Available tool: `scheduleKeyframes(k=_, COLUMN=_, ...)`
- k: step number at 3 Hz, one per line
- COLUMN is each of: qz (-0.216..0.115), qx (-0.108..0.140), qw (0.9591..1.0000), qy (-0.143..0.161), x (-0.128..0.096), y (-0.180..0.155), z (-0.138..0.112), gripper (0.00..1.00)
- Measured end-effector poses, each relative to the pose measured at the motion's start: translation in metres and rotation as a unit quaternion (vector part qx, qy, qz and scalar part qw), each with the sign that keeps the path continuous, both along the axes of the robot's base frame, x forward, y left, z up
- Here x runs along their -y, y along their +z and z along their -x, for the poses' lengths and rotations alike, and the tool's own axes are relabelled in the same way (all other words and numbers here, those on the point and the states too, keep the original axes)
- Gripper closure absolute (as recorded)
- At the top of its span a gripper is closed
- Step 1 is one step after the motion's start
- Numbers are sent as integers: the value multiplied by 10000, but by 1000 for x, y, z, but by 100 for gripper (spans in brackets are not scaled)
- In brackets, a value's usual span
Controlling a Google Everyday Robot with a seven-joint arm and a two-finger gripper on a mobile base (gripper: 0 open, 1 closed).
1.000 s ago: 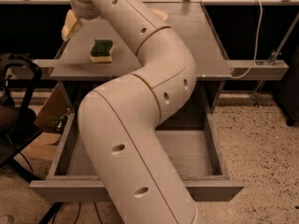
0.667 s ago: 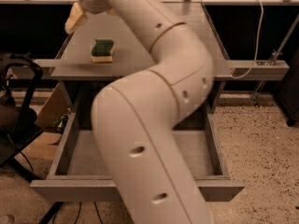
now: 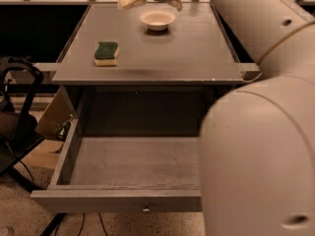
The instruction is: Pick sponge from top drawer and place on counter
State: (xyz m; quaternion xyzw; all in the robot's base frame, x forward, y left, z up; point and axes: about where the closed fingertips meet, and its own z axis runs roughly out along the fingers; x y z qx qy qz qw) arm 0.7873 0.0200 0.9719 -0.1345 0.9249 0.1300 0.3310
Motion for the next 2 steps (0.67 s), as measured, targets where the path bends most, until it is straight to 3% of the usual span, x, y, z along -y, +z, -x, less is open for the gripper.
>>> scheduleKeyframes(k=1, qz=-827, qx=520, qw=9920, qy=-803, x=74, y=34, z=41, gripper=0)
scheduleKeyframes(k=2, qz=-1312, qx=986, qw=9762, qy=-1417, x=118, y=58, z=82, gripper=0)
